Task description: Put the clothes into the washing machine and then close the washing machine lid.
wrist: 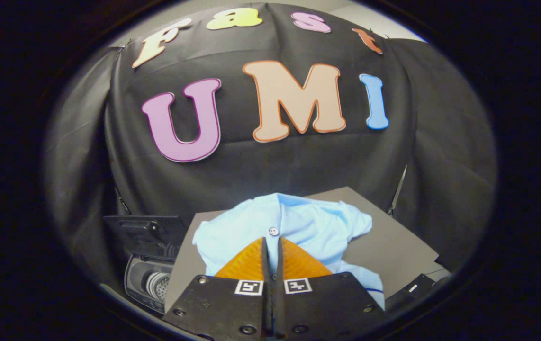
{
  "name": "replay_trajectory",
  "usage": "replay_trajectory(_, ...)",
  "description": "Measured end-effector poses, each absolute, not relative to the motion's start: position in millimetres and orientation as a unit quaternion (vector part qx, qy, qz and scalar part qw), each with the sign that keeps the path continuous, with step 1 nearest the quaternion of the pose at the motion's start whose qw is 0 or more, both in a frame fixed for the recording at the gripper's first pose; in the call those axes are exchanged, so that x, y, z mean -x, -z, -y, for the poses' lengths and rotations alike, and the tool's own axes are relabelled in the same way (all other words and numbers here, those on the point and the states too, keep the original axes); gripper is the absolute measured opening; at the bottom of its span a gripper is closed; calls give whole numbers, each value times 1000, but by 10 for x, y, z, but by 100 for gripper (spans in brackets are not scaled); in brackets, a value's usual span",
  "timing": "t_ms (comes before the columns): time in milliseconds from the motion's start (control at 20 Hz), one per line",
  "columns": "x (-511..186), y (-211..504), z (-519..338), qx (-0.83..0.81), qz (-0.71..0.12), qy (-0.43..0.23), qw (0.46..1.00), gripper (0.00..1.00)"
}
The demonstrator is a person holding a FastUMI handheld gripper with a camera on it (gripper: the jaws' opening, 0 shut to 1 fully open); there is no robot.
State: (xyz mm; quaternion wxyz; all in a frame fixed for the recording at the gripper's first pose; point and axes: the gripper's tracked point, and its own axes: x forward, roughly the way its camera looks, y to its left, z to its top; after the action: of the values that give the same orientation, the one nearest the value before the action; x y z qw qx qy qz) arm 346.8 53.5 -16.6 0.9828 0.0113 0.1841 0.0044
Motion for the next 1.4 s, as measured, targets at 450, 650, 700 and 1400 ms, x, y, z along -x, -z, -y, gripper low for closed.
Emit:
replay_trajectory(450, -3260, -432, -1558, 4, -113, -73, 991, 2)
replay_trajectory(650, -3223, -327, -2252, 2, -116, -116, 986, 2)
replay_trajectory(700, -3203, -262, -2419, 1, -116, -124, 985, 2)
replay_trajectory(1400, -3250, 942, -4130, -33, -113, -191, 975, 2)
